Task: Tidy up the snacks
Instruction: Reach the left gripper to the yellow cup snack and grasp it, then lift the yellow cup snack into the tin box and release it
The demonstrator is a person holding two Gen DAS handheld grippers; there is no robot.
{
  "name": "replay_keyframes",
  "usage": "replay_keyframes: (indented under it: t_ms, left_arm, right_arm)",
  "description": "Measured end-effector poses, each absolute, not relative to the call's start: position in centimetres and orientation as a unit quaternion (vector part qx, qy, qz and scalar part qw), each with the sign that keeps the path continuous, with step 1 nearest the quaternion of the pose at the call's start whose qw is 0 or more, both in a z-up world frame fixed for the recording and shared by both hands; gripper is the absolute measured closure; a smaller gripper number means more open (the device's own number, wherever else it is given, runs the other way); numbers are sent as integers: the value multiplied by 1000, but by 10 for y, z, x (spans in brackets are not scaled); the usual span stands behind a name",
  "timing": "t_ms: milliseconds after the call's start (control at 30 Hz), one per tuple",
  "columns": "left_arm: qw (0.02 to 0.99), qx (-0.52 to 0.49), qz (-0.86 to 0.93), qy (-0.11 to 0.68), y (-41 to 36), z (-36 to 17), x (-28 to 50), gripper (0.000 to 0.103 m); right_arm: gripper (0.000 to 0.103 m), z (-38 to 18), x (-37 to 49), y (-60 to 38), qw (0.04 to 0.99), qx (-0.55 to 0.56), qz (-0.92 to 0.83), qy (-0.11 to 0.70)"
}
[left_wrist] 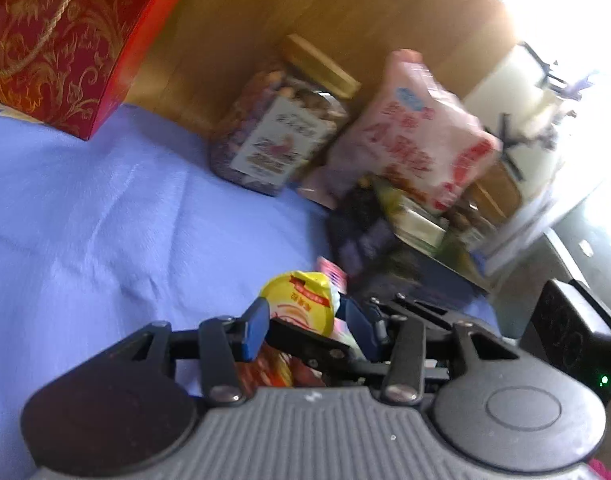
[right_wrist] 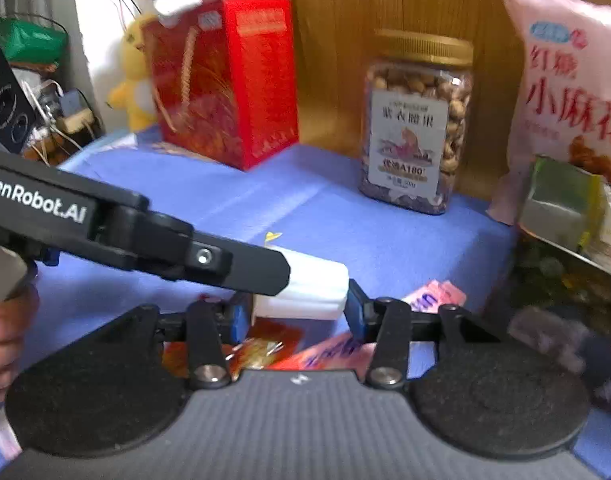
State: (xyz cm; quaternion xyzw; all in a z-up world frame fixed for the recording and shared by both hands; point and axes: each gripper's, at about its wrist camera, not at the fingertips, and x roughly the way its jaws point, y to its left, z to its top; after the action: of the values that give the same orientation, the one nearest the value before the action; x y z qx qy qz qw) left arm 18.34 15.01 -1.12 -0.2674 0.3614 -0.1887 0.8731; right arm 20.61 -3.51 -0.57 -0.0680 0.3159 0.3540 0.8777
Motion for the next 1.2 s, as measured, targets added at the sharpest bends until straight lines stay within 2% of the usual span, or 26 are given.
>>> replay_keyframes:
  t_ms: [167, 433, 800, 900, 1200]
  left_arm:
    - [881, -231, -223, 348, 127, 7, 123, 59]
    - [857, -180, -257, 410, 66, -20, 90, 59]
    - [858, -152, -248, 423, 42, -27, 74, 59]
    - [859, -142, -246, 426, 39, -24, 76, 59]
    - [886, -70, -279, 365, 2, 31, 122, 59]
  right_arm:
    - [53, 5, 140, -58, 885, -76, 370, 271]
    - [53, -20, 75, -99, 898, -75, 316, 296]
    - [50, -33, 50, -128, 908, -38, 295, 297]
    - [54, -34, 47, -133, 907, -33, 304, 290]
    - [55, 4, 79, -155, 940, -37, 272, 203]
